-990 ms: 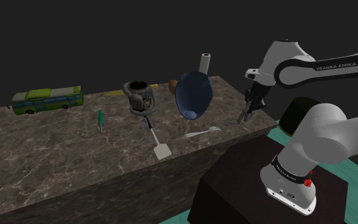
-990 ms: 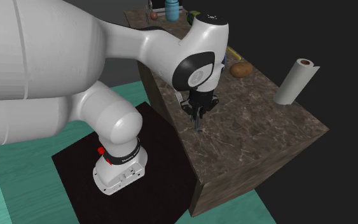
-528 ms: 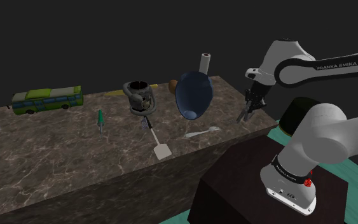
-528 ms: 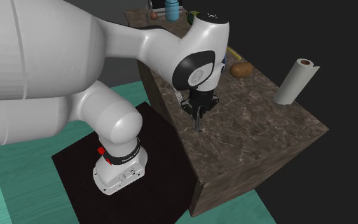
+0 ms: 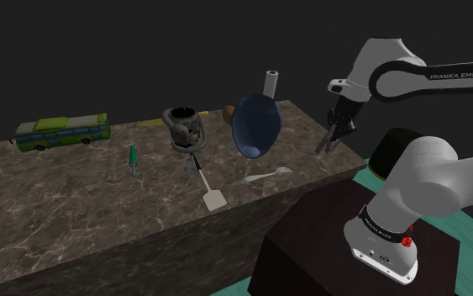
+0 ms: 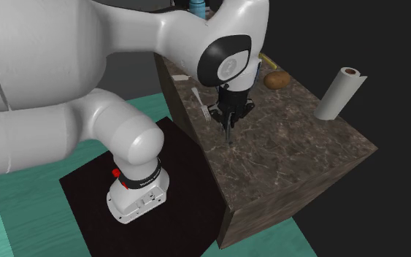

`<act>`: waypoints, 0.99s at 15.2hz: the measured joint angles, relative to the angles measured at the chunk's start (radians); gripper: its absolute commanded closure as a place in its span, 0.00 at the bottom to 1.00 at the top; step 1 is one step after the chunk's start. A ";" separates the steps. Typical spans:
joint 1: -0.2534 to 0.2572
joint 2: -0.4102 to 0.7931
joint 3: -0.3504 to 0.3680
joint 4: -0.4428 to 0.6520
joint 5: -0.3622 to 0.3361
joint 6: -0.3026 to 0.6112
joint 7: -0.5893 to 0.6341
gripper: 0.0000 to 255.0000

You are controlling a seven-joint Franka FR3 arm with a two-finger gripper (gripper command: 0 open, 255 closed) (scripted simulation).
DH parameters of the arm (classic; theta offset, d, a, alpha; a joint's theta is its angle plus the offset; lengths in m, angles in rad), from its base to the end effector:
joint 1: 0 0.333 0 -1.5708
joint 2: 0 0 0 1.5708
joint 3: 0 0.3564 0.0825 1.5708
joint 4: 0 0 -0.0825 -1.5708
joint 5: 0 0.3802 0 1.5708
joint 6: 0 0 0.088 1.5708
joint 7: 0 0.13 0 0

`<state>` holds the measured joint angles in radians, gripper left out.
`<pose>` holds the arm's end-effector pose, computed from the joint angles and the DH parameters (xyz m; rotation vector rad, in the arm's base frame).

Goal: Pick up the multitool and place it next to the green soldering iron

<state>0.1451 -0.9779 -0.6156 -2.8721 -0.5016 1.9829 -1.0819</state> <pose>0.2250 -0.1333 0.3921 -2.7148 -1.5680 -0.0891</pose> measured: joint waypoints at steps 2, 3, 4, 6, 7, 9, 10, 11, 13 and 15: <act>0.002 -0.018 0.018 0.019 0.015 -0.037 -0.001 1.00; 0.005 -0.021 0.024 0.029 0.022 -0.050 -0.002 1.00; 0.007 -0.026 0.030 0.037 0.028 -0.062 -0.001 1.00; 0.012 -0.036 0.048 0.061 0.044 -0.095 -0.001 1.00; 0.015 -0.039 0.055 0.072 0.051 -0.110 -0.001 1.00; 0.020 -0.043 0.066 0.094 0.062 -0.134 -0.002 1.00; 0.022 -0.043 0.071 0.106 0.067 -0.146 -0.002 1.00; 0.025 -0.046 0.078 0.121 0.074 -0.163 -0.004 1.00; 0.028 -0.053 0.091 0.141 0.085 -0.191 -0.004 1.00; 0.034 -0.052 0.103 0.165 0.097 -0.214 -0.003 1.00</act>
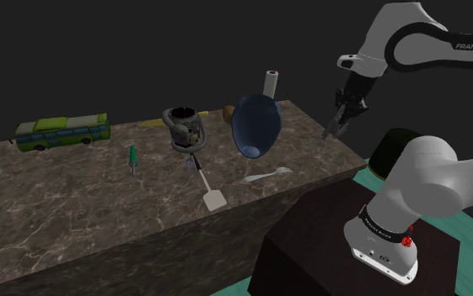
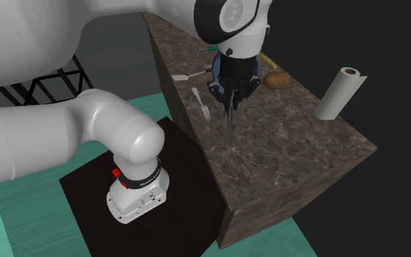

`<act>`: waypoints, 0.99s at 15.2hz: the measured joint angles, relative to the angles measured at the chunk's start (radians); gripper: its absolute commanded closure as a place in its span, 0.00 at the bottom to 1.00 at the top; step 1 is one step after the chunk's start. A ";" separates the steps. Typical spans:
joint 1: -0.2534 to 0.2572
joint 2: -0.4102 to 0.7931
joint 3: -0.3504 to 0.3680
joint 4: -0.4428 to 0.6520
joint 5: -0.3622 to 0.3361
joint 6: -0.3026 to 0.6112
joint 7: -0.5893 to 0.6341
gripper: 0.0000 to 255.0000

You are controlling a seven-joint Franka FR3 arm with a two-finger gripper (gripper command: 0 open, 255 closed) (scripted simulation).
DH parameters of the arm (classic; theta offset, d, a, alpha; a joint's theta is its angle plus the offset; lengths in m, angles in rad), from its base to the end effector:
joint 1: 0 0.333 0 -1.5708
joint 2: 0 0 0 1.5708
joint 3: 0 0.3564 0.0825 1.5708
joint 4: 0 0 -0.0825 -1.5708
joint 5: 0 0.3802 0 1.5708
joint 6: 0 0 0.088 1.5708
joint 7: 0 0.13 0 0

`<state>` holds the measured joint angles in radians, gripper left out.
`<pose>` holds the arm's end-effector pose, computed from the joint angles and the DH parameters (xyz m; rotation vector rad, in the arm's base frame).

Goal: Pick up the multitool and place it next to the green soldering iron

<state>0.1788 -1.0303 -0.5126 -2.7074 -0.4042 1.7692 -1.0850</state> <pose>0.2226 -0.1339 0.4680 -2.7148 -1.5676 -0.0892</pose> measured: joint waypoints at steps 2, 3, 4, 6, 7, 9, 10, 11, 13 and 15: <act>0.004 0.000 0.011 0.026 0.010 -0.026 -0.001 1.00; 0.007 0.000 0.017 0.039 0.016 -0.039 -0.001 1.00; 0.009 -0.002 0.024 0.050 0.022 -0.052 0.000 1.00; 0.015 0.002 0.037 0.082 0.035 -0.080 0.000 1.00; 0.018 0.006 0.039 0.095 0.038 -0.089 -0.002 1.00; 0.023 0.014 0.045 0.124 0.045 -0.109 -0.004 1.00; 0.024 0.012 0.051 0.134 0.050 -0.121 -0.004 1.00; 0.026 0.014 0.057 0.151 0.056 -0.136 -0.004 1.00; 0.032 0.022 0.065 0.181 0.065 -0.159 -0.005 1.00; 0.036 0.027 0.074 0.207 0.073 -0.179 -0.005 1.00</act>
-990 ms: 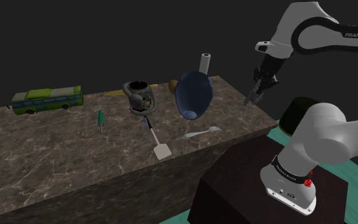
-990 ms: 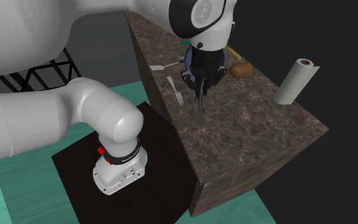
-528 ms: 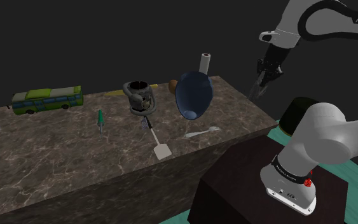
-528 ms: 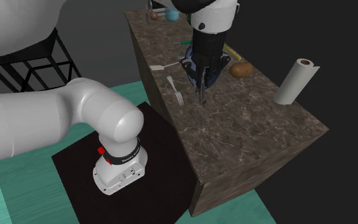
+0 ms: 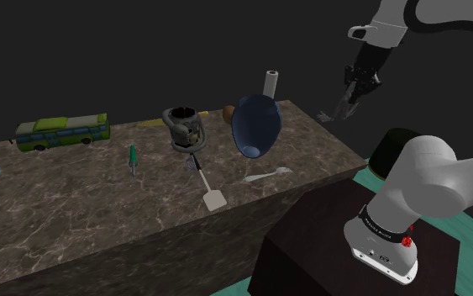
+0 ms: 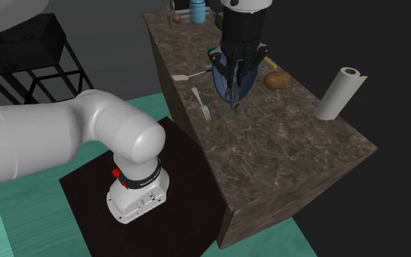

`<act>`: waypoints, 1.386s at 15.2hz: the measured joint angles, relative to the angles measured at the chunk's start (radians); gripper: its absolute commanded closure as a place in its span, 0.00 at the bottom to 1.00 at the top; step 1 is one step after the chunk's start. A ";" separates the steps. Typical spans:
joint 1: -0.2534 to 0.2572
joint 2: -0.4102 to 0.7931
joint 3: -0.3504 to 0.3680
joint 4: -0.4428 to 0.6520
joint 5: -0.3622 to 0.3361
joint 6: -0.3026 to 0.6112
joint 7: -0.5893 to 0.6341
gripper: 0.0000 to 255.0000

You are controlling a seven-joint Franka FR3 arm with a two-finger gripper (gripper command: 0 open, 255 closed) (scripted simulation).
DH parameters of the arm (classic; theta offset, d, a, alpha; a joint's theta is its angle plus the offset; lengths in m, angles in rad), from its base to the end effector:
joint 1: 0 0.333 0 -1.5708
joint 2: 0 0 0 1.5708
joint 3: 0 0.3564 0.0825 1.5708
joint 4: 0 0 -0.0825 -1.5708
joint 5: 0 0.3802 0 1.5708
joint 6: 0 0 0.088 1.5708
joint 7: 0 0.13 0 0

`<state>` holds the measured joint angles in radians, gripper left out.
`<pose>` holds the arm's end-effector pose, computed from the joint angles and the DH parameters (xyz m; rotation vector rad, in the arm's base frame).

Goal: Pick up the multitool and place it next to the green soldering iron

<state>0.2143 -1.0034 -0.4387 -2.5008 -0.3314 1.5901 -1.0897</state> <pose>0.2234 -0.1347 0.5484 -2.7148 -1.5675 -0.0889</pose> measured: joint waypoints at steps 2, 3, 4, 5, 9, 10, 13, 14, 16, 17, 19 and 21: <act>0.005 0.009 0.006 0.031 0.007 -0.022 -0.002 1.00; 0.006 0.011 0.009 0.041 0.010 -0.029 -0.002 1.00; 0.013 0.023 0.017 0.050 0.019 -0.028 0.007 1.00; 0.022 0.034 0.030 0.047 0.031 -0.017 0.024 1.00; 0.068 0.096 0.099 0.064 0.095 0.016 0.106 1.00; 0.079 0.111 0.116 0.065 0.110 0.027 0.127 1.00; 0.114 0.174 0.161 0.086 0.153 0.065 0.185 1.00; 0.126 0.195 0.177 0.091 0.167 0.078 0.205 1.00; 0.148 0.258 0.194 0.120 0.189 0.111 0.234 1.00; 0.160 0.281 0.211 0.133 0.203 0.120 0.255 1.00; 0.180 0.329 0.239 0.157 0.227 0.141 0.291 1.00; 0.201 0.387 0.266 0.196 0.249 0.158 0.325 1.00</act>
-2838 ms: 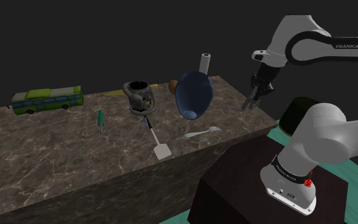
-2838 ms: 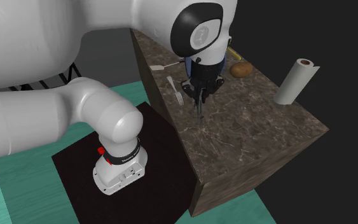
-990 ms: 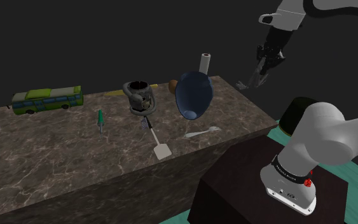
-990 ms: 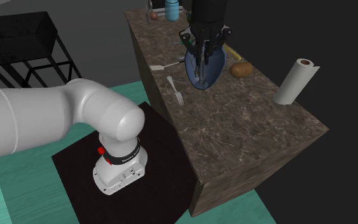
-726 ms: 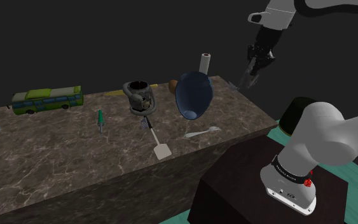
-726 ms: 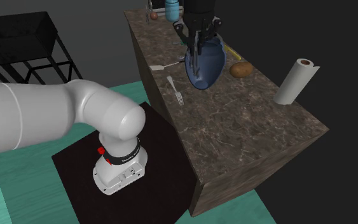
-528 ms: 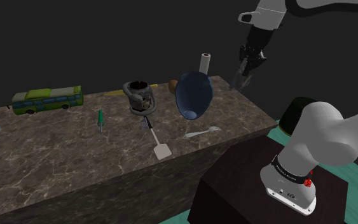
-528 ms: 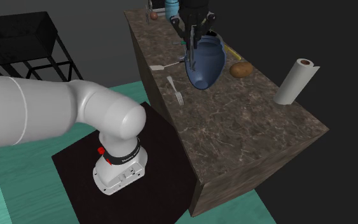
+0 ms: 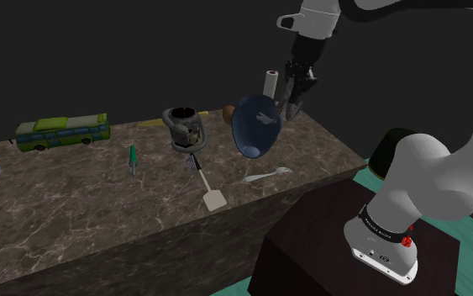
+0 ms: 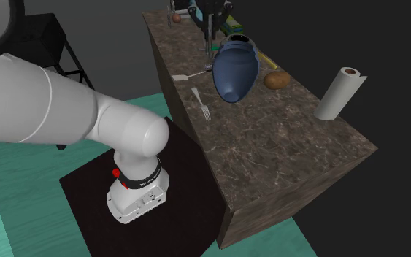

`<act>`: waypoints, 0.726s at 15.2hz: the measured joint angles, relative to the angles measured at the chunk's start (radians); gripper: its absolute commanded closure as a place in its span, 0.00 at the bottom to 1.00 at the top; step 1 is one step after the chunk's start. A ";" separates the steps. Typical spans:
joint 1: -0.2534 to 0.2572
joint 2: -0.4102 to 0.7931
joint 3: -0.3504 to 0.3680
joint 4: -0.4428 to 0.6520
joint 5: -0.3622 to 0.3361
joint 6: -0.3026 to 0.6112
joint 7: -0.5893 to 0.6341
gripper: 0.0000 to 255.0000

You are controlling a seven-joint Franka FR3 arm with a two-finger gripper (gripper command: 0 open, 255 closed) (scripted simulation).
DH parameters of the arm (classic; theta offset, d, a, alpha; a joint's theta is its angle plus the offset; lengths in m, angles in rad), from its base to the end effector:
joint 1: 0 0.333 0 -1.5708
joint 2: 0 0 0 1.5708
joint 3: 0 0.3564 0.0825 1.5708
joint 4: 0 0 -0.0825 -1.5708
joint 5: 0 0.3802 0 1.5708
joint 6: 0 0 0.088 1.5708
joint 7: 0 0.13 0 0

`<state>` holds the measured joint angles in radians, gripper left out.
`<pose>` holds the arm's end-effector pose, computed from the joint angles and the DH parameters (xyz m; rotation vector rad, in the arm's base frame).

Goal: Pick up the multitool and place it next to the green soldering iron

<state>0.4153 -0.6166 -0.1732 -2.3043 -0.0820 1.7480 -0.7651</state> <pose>0.3423 0.0607 0.5804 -2.7144 -1.5691 -0.0888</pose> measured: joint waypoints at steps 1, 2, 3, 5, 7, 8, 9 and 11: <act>0.006 0.022 0.007 0.011 0.006 0.010 0.010 1.00; 0.015 0.050 0.019 0.027 0.016 0.022 0.026 1.00; 0.024 0.082 0.030 0.049 0.025 0.030 0.041 1.00; 0.040 0.141 0.052 0.101 0.041 0.037 0.071 1.00; 0.057 0.208 0.075 0.152 0.056 0.052 0.104 1.00; 0.064 0.229 0.087 0.173 0.061 0.052 0.120 1.00; 0.070 0.263 0.094 0.202 0.066 0.058 0.131 1.00; 0.081 0.319 0.111 0.255 0.074 0.060 0.155 1.00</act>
<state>0.4962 -0.2976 -0.0623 -2.0494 -0.0083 1.8078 -0.6096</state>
